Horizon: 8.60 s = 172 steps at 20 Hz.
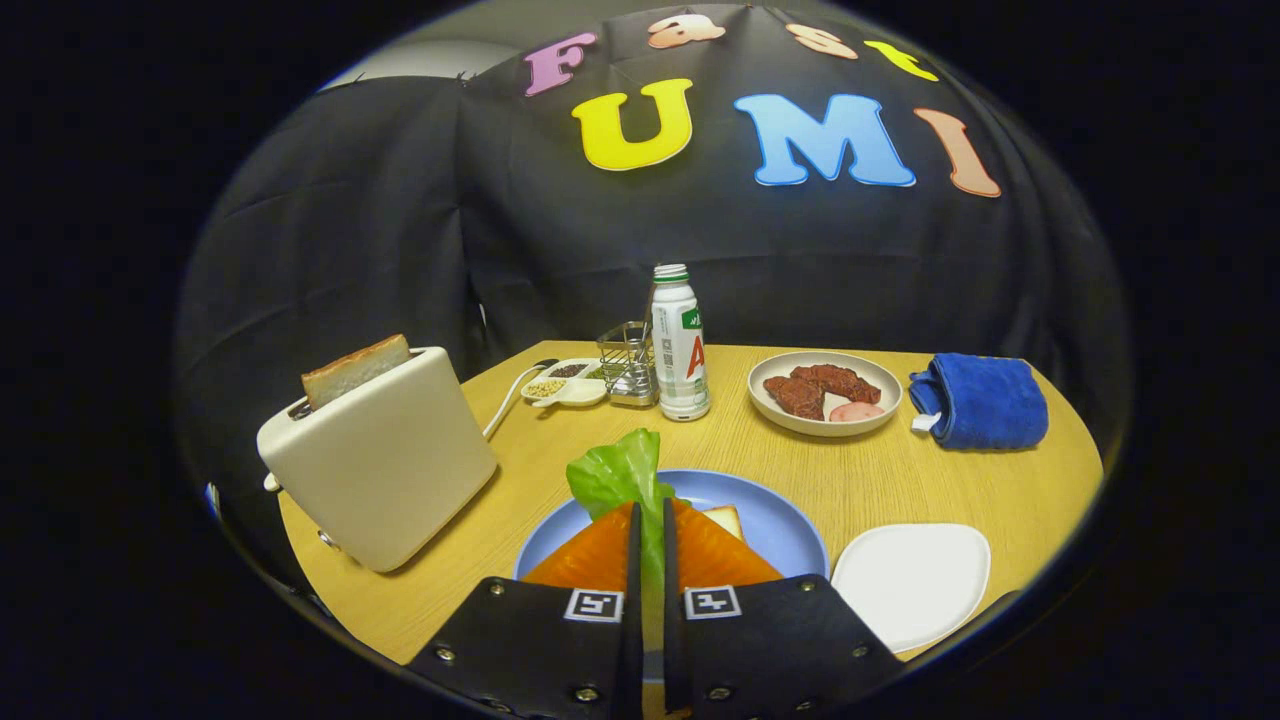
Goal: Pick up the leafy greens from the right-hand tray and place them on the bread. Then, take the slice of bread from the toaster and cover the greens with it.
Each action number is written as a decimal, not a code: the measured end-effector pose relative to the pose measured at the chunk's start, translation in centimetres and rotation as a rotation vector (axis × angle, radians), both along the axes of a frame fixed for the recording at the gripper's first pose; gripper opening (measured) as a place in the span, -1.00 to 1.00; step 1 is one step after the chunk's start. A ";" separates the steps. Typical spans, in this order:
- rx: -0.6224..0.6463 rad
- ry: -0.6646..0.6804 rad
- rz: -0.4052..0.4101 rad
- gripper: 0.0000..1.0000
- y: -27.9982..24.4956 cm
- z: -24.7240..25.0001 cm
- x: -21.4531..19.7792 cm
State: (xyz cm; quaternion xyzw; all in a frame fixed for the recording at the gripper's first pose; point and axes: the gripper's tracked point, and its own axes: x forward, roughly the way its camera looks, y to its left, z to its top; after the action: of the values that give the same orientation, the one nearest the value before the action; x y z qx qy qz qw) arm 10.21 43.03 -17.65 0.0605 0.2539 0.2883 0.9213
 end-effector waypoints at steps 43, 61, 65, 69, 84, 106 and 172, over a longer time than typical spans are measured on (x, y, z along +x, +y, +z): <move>0.141 -0.225 0.099 -0.24 22.1 11.9 -9.6; 0.283 -0.258 0.067 -0.95 20.2 15.2 -7.9; 0.326 -0.260 0.054 -0.95 18.4 16.6 -7.4; 0.337 -0.280 0.040 -0.95 16.9 17.4 -7.2; 0.207 -0.288 -0.184 -0.95 2.1 14.6 -2.4; -0.075 -0.152 -0.166 -0.95 -5.5 1.9 -0.6; 0.022 -0.221 -0.021 0.93 -4.3 2.0 -2.8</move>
State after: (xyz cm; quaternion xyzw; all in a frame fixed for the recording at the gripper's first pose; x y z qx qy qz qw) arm 7.37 38.72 -15.61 0.0412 0.1467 0.2864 0.9459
